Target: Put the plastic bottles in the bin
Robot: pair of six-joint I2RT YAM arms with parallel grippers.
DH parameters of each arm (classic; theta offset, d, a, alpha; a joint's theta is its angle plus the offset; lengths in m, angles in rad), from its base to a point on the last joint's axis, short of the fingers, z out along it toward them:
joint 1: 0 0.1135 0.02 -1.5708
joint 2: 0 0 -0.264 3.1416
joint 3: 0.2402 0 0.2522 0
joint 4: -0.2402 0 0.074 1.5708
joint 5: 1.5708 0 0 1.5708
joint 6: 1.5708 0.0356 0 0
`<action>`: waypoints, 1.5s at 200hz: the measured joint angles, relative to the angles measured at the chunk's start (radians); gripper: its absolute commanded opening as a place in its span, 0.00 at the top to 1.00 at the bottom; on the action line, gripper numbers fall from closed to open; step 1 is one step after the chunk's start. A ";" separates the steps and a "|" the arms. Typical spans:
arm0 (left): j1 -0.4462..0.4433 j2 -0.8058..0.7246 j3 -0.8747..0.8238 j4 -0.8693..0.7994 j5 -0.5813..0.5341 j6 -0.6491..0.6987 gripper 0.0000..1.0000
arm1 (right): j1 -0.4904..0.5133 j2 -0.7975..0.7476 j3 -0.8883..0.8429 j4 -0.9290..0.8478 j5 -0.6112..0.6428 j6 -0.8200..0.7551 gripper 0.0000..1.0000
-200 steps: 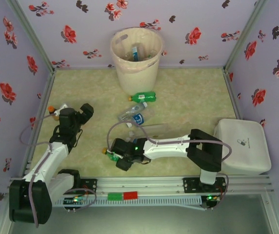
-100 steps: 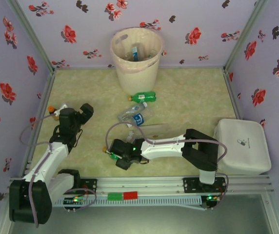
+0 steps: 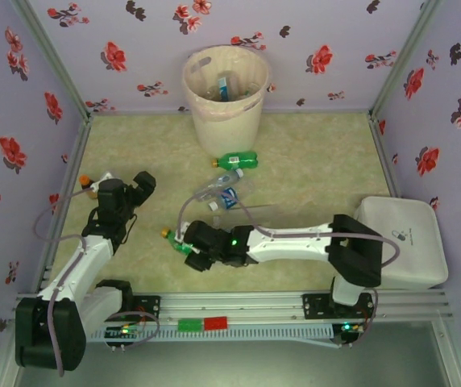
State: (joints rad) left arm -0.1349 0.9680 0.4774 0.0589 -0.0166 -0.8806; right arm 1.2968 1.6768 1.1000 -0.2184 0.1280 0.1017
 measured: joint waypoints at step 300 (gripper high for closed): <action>-0.254 0.059 -0.023 -0.014 0.186 0.148 0.00 | -0.756 0.445 0.934 0.357 -0.055 0.146 0.50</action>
State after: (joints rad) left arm -0.3893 1.0267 0.4549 0.0448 0.1696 -0.7326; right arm 0.5404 2.1216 2.0338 0.1387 0.0734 0.2478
